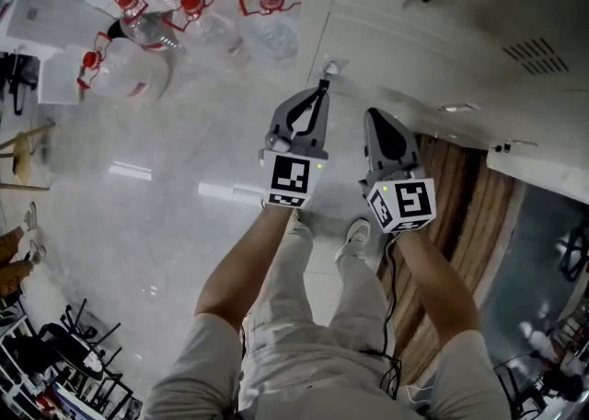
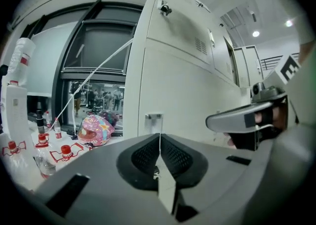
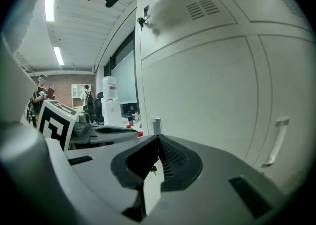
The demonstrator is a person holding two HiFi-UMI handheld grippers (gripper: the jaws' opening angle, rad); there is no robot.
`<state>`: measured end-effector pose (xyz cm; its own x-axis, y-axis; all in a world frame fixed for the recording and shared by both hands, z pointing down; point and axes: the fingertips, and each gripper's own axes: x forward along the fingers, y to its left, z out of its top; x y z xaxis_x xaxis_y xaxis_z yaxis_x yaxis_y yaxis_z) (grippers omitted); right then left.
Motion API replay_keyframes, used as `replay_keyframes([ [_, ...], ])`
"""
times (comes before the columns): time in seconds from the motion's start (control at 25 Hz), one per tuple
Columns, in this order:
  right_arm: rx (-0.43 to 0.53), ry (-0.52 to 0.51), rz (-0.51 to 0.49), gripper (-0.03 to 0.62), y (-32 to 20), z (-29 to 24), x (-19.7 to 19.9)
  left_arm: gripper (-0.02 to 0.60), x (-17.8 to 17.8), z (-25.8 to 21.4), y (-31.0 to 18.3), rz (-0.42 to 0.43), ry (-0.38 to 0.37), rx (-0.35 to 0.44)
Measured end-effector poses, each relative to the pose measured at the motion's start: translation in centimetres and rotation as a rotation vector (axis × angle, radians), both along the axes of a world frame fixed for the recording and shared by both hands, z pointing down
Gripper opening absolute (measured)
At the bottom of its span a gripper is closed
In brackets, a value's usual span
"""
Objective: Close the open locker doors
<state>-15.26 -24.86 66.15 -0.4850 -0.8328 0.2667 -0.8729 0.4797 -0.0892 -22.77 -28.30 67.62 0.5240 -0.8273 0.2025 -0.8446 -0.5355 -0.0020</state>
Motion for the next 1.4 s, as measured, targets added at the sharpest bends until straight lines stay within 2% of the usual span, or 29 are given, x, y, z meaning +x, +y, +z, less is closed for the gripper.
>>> replay_keyframes([
  [0.2,0.001,0.002,-0.02,0.011,7.3,-7.7,3.8,0.005,1.5,-7.3,6.4,0.113,0.056,-0.002],
  [0.32,0.039,0.012,0.018,0.011,10.9,-13.5,8.1,0.005,4.6,-13.2,10.0,0.178,0.116,0.009],
  [0.44,0.078,-0.031,0.09,0.011,14.2,-19.0,13.6,0.005,9.7,-19.0,14.1,0.249,0.17,0.036],
  [0.64,0.183,-0.018,0.181,0.011,20.5,-26.8,24.1,0.005,21.9,-25.7,20.9,0.453,0.217,0.047],
  [0.84,0.258,0.013,0.26,0.011,26.6,-32.0,37.2,0.005,34.8,-28.6,26.5,0.566,0.201,0.063],
  [1.04,0.341,0.046,0.461,0.012,32.5,-36.6,52.2,0.005,48.5,-32.4,31.6,0.728,0.209,0.067],
  [1.16,0.382,0.027,0.578,0.012,35.7,-38.6,61.3,0.009,57.1,-34.9,34.5,0.771,0.168,0.115],
  [1.24,0.409,0.021,0.633,0.012,37.8,-39.5,66.7,0.05,63.2,-36.4,36.1,0.78,0.135,0.151],
  [1.32,0.42,0.016,0.678,0.011,39.7,-39.6,70.4,0.1,68.6,-37.6,37.0,0.772,0.119,0.174],
  [1.4,0.417,0.004,0.715,0.011,41.3,-39.1,72.9,0.1,73.3,-38.6,37.1,0.75,0.122,0.204],
])
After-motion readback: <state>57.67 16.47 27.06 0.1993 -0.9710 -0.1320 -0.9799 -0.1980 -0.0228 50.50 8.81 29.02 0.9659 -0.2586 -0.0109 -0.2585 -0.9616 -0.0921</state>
